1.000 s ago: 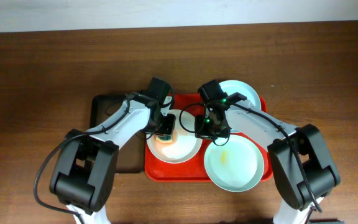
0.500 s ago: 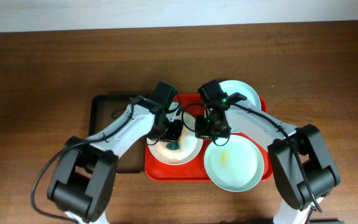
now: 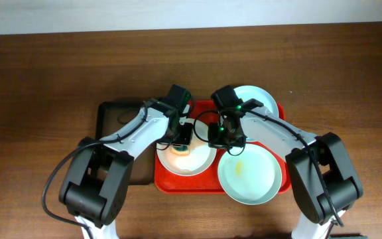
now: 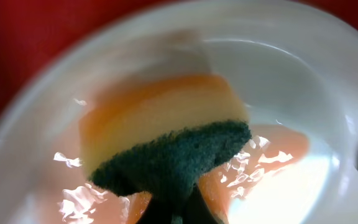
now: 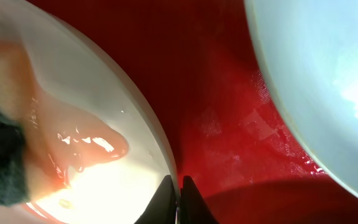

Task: Clean dirty plates on tray and stack at the side
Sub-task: 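Return the sponge to the black tray and release it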

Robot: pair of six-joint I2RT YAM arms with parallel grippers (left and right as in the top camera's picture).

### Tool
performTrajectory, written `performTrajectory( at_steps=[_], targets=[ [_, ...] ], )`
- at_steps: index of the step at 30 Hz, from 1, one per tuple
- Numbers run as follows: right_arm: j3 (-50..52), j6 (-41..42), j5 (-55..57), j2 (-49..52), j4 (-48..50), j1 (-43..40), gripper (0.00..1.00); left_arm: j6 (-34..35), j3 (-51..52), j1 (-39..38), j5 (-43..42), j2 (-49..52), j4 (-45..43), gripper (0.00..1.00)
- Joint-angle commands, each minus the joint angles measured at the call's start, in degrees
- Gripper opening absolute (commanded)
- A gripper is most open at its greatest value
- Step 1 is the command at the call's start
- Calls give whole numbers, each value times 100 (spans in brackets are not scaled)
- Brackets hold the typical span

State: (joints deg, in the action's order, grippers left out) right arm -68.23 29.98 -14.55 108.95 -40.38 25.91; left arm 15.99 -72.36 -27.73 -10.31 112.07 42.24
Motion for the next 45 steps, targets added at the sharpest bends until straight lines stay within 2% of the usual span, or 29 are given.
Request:
performTrajectory(
  at_steps=[1,2,4,6,10,11,19,23,26,28,30,31,32,36,37,38,40,41,43,45],
  targets=[
    [20,50,-22,50,57,-4,4,-433,-133,142,-1432,-66,505,0],
    [20,50,-22,50,59,-4,5,-433,-223,280,-1432,-328,629,0],
    [20,52,-22,50,59,-4,14,-433,-260,603,-1156,-927,793,0],
    [20,52,-22,50,59,-4,17,-433,-260,730,-887,-1202,1021,0],
    [20,52,-24,50,55,-4,42,-431,-260,855,188,-1399,1574,0],
    [20,52,-24,50,52,-4,44,-431,-260,975,361,-1399,1657,0],
    [20,52,-22,50,57,-4,45,-431,-90,1779,918,-1394,1864,0],
    [20,52,-24,50,52,-4,44,-428,710,1777,1196,-1342,1128,0],
    [20,52,-24,50,55,-4,44,-389,1209,1777,1314,-1263,664,4],
    [20,52,-22,50,57,-4,44,-387,1357,1777,1311,-1244,505,9],
    [20,52,-22,50,57,-4,44,-389,1338,1777,1241,-1246,514,35],
    [20,52,-22,50,59,-4,44,-387,1270,1779,1075,-1246,553,42],
    [20,52,-22,50,61,-4,45,-387,1150,1792,966,-1272,638,46],
    [20,52,-22,50,55,-4,46,-387,149,2118,813,-1862,1390,48],
    [20,52,-22,50,55,-4,46,-354,-96,2238,813,-2133,1563,53],
    [20,52,-22,50,55,-4,46,-153,-328,2393,809,-2472,1738,61],
    [20,52,-22,50,57,-4,46,-61,-472,2697,822,-3021,1792,90],
    [20,52,-20,50,59,-4,45,-61,-472,2889,857,-3322,1805,99],
    [20,52,-20,50,57,-4,45,-61,-472,3237,861,-3816,2000,99],
    [20,52,-15,50,59,-4,33,-61,-472,3276,861,-3993,2181,99]
  ],
)
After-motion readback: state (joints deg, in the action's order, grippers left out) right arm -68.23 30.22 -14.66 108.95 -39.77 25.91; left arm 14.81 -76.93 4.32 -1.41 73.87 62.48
